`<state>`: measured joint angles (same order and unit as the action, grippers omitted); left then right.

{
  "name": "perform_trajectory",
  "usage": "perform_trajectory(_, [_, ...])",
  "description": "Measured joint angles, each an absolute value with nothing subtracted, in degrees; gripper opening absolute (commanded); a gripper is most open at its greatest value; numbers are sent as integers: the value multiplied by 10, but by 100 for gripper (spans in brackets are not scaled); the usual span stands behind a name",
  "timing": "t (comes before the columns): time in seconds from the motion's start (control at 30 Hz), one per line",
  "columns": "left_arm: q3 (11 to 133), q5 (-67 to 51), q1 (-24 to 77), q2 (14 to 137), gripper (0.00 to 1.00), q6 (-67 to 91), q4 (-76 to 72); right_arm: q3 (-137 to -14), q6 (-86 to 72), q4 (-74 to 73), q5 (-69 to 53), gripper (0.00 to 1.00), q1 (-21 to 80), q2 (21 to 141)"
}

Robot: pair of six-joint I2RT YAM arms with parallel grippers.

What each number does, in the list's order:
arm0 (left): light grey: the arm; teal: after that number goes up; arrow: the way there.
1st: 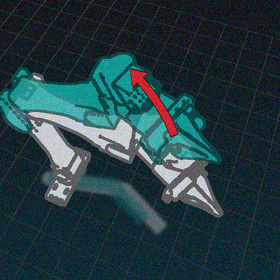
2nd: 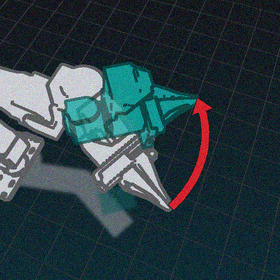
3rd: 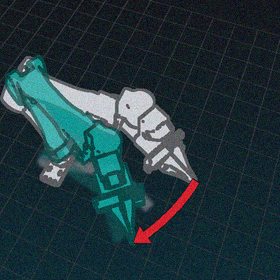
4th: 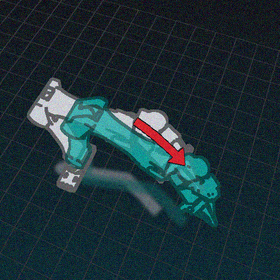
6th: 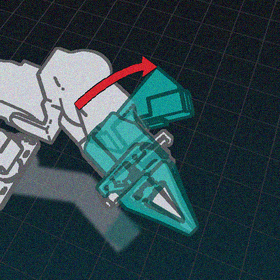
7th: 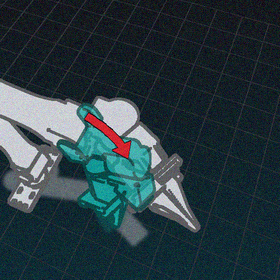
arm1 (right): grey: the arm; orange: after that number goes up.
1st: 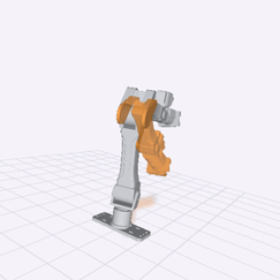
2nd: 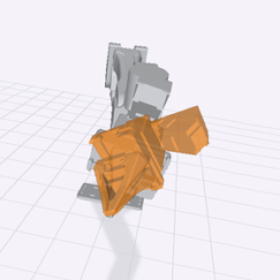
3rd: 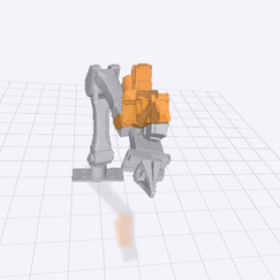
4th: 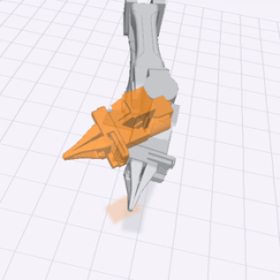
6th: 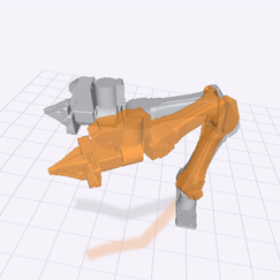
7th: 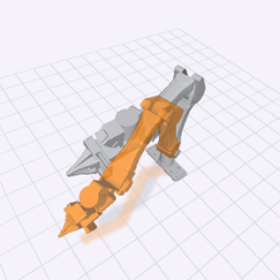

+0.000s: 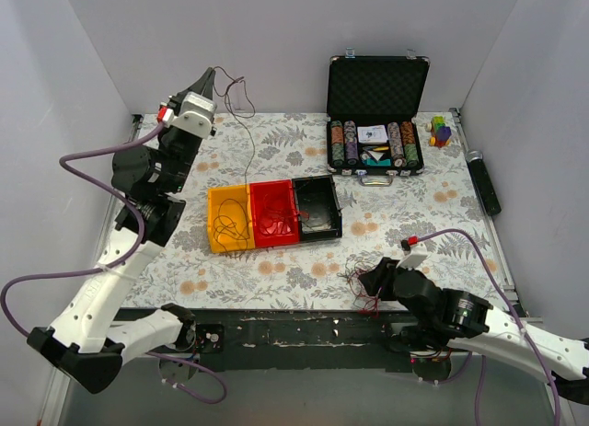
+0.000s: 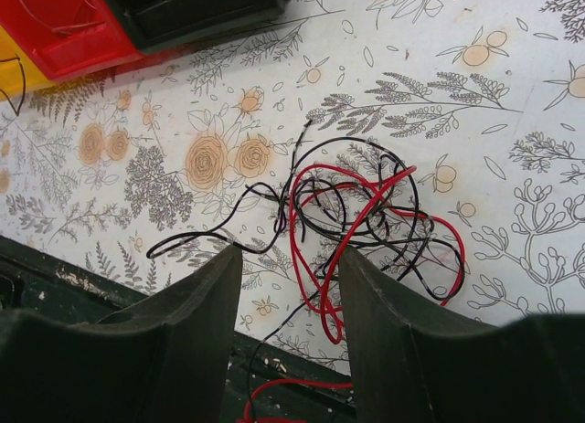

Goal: Untangle the cables
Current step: Untie the cable, then place the cable in the bin.

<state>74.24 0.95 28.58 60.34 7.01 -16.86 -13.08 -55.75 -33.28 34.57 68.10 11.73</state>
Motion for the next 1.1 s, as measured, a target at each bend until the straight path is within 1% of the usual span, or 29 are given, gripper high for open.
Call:
perform_trajectory(0.37, [710, 8, 272, 599, 0, 72, -171, -145, -557, -345, 348, 54, 681, 107])
perform_trajectory(0.47, [727, 0, 271, 602, 0, 80, -165, -145, -557, -347, 349, 54, 681, 107])
perform_trajectory(0.8, [854, -68, 271, 620, 0, 130, -133, -145, -558, -347, 351, 54, 681, 107])
perform_trajectory(0.97, [854, -89, 271, 609, 0, 138, -131, -145, -558, -346, 352, 54, 681, 107])
perform_trajectory(1.1, [823, -84, 271, 603, 0, 130, -135, -145, -558, -346, 352, 54, 681, 107])
